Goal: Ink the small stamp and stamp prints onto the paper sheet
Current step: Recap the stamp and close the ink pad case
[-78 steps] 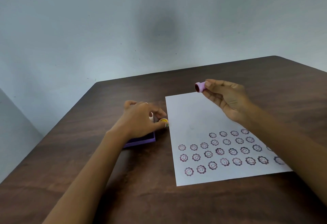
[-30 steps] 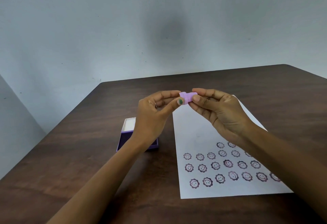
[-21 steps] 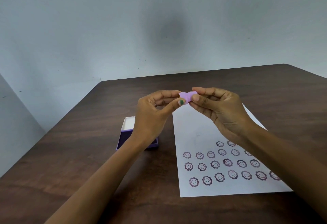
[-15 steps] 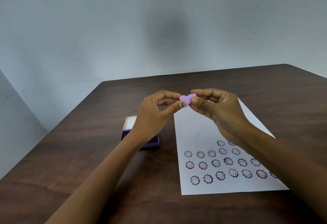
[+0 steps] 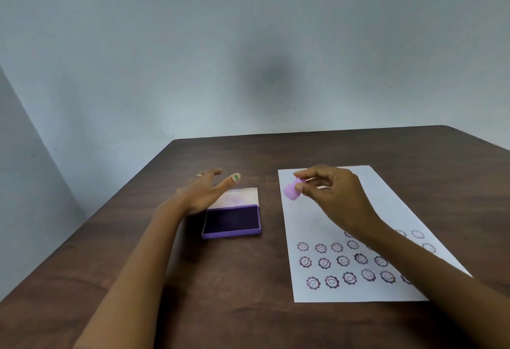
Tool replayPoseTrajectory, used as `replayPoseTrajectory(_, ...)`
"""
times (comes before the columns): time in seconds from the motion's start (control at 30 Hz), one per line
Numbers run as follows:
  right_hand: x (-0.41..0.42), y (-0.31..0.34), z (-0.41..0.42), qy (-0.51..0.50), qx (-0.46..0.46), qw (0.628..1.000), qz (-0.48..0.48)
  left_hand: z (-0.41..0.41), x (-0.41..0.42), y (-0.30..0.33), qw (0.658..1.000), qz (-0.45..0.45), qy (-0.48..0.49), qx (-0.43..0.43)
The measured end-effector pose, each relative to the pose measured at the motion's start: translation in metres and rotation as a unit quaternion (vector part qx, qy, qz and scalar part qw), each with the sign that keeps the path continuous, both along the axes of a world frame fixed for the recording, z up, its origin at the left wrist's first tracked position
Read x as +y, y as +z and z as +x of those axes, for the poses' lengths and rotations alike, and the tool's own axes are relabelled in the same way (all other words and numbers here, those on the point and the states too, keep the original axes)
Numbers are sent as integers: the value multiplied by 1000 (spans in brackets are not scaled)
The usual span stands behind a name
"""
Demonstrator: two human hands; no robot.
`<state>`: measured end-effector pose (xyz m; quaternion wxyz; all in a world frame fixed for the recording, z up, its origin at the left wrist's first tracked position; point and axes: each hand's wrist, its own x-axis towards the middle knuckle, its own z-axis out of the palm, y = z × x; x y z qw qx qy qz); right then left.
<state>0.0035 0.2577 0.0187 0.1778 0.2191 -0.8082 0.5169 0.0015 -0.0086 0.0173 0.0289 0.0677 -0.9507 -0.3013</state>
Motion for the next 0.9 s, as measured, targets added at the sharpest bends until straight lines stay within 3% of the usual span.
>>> replayPoseTrajectory(0.1,-4,-2,2,0,28,999,36,6,-6,-1,999,21,-19,-32)
replayPoseTrajectory(0.27,-16,-2,2,23,62,993,98,19,-12,3,962,274,0,21)
replayPoseTrajectory(0.57,-46,-6,-13,53,46,983,167,33,-19,-11,979,191,-75,11)
replayPoseTrajectory(0.77,-48,4,-21,52,52,980,184,38,-27,-2,975,128,-133,-121)
replayPoseTrajectory(0.9,-60,24,-28,65,44,973,217,43,-23,2,976,73,-136,-154)
